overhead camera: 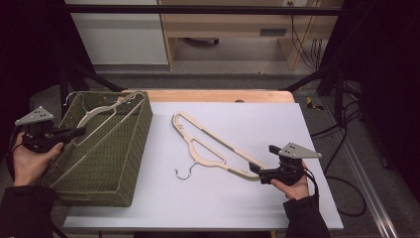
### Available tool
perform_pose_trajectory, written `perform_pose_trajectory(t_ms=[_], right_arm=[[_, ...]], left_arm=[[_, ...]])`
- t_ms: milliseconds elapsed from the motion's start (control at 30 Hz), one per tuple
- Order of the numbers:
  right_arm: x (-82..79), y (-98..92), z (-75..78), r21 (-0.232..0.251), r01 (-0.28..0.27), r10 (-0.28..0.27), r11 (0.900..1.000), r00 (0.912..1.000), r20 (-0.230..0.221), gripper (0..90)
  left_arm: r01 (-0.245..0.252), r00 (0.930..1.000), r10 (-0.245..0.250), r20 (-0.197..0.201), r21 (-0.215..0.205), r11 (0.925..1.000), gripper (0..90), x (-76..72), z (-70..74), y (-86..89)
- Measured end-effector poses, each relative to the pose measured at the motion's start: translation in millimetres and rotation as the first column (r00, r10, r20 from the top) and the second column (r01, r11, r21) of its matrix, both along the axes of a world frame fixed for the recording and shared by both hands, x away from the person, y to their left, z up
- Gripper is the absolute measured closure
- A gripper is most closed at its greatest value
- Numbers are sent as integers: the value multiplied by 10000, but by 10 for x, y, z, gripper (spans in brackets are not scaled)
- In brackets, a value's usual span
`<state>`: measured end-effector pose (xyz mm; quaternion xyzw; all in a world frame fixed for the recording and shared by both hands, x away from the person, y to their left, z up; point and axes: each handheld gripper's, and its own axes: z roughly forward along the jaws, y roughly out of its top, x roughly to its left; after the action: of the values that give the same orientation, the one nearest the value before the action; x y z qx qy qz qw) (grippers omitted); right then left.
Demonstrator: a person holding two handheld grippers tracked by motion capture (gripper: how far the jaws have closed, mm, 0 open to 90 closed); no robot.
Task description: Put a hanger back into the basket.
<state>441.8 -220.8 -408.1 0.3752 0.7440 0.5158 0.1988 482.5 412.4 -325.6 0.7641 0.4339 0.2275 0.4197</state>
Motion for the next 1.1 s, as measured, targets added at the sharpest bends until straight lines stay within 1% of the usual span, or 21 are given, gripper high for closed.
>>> perform_pose_trajectory(t_ms=[67, 133, 233, 300, 367, 433, 533, 567, 633, 700, 733, 767, 833, 900, 933, 967, 1033, 1067, 1100], right_arm=[[-1, -1, 1, 8, -3, 3, 10000, 10000, 3, 39], [0, 0, -1, 2, 0, 0, 10000, 10000, 2, 40], [1, 1, -4, -69, -61, 61, 10000, 10000, 33, 40], [-3, 3, -1, -29, -35, 35, 10000, 10000, 16, 41], [-4, -2, 2, 16, -17, 17, 10000, 10000, 15, 42], [-2, -7, 3, 6, -15, 15, 10000, 10000, 48, 42], [-7, 0, 3, 43, 5, -4, 10000, 10000, -48, 43], [-2, -1, 0, -13, -21, 21, 10000, 10000, 8, 43], [2, -1, -3, -26, -24, 24, 10000, 10000, 18, 43], [3, 2, -6, -53, -46, 46, 10000, 10000, 27, 43], [1, 4, -7, -81, -60, 61, 9999, 10000, 16, 43], [-2, 7, -5, -58, -52, 51, 10000, 10000, -25, 43], [3, 12, -9, -52, -31, 31, 10000, 10000, 26, 43], [4, 9, -9, -52, -32, 32, 10000, 10000, 11, 43], [2, 9, -8, -45, -19, 19, 10000, 10000, -1, 43], [3, 3, -7, -86, -66, 66, 9999, 10000, 32, 44], [0, 4, -4, -68, -57, 57, 10000, 10000, 27, 44], [0, 4, -4, -72, -64, 64, 10000, 10000, 24, 44], [1, 5, -6, -77, -57, 57, 10000, 10000, 31, 44]], left_arm=[[-84, 10000, 83, -8, -245, 9997, 863, -12, -36, 1], [-169, 9998, 167, -71, -325, 9993, 861, -22, -65, 12], [-215, 9992, 209, -330, -175, 9996, 859, 0, -135, -19], [-246, 9980, 247, -582, 23, 9997, 858, 34, -210, -48], [-273, 9967, 276, -763, 43, 9996, 858, 60, -282, -51], [-340, 9948, 332, -958, -71, 9994, 857, 84, -371, -39], [-407, 9925, 378, -1163, -227, 9989, 853, 110, -491, -16], [-427, 9925, 383, -1163, -358, 9984, 852, 105, -512, 1], [-491, 9919, 431, -1195, -476, 9977, 849, 99, -540, 24], [-599, 9906, 530, -1262, -513, 9969, 846, 102, -571, 38], [-703, 9892, 634, -1320, -484, 9964, 842, 106, -585, 41], [-858, 9874, 775, -1382, -551, 9948, 841, 112, -605, 40], [-1036, 9844, 950, -1479, -511, 9933, 838, 126, -607, 48], [-1295, 9795, 1236, -1591, -271, 9912, 835, 151, -615, 56], [-1421, 9755, 1384, -1708, -100, 9898, 832, 165, -624, 70], [-1587, 9733, 1551, -1693, -81, 9873, 828, 173, -634, 88], [-1804, 9679, 1742, -1812, -181, 9834, 825, 184, -637, 126], [-1950, 9648, 1886, -1831, -172, 9807, 822, 194, -644, 138], [-2022, 9635, 1967, -1814, -117, 9793, 820, 199, -645, 142]])
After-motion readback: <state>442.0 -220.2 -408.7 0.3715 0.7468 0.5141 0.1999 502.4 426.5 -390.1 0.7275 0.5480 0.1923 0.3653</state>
